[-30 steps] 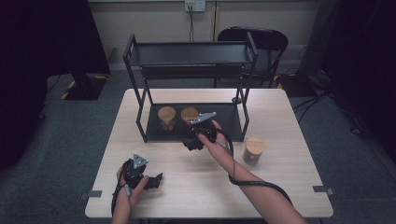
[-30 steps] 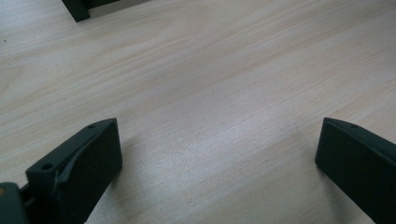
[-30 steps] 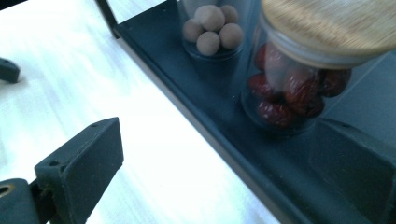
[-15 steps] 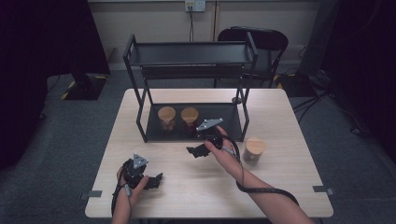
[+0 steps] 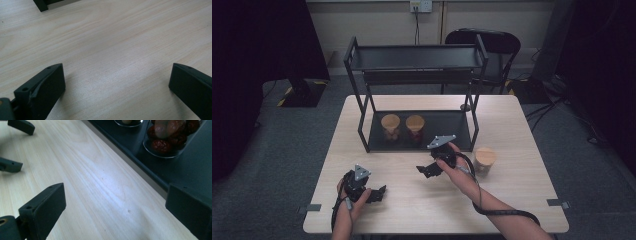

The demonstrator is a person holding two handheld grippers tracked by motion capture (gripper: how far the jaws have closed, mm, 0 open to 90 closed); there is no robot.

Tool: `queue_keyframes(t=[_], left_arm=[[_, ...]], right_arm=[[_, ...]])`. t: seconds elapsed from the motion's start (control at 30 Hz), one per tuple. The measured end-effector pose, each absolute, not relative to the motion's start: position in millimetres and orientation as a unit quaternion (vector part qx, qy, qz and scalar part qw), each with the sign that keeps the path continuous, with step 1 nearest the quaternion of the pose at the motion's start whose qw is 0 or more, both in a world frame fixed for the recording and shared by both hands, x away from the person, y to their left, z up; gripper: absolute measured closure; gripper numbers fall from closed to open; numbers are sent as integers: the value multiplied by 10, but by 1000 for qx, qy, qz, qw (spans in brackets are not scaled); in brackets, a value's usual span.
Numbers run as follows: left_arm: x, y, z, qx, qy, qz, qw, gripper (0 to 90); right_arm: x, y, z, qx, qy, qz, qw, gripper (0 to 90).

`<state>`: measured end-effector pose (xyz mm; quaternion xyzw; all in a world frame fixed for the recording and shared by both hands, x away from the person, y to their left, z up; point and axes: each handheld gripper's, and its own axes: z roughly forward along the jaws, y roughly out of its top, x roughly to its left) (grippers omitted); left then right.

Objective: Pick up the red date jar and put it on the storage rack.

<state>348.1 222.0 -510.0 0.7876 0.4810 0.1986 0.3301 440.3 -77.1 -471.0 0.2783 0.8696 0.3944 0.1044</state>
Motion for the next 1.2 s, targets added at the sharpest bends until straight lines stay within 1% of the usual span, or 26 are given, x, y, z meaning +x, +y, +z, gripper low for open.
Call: queue_keyframes(t=[0.9, 1.2], left_arm=[[3481, 2224, -5099, 788, 480, 198, 331, 2], [3481, 2224, -5099, 788, 480, 198, 331, 2]], right_arm=[[4069, -1155, -4792, 267, 874, 397, 88, 22], [3962, -1275, -4814, 261, 877, 393, 90, 22]])
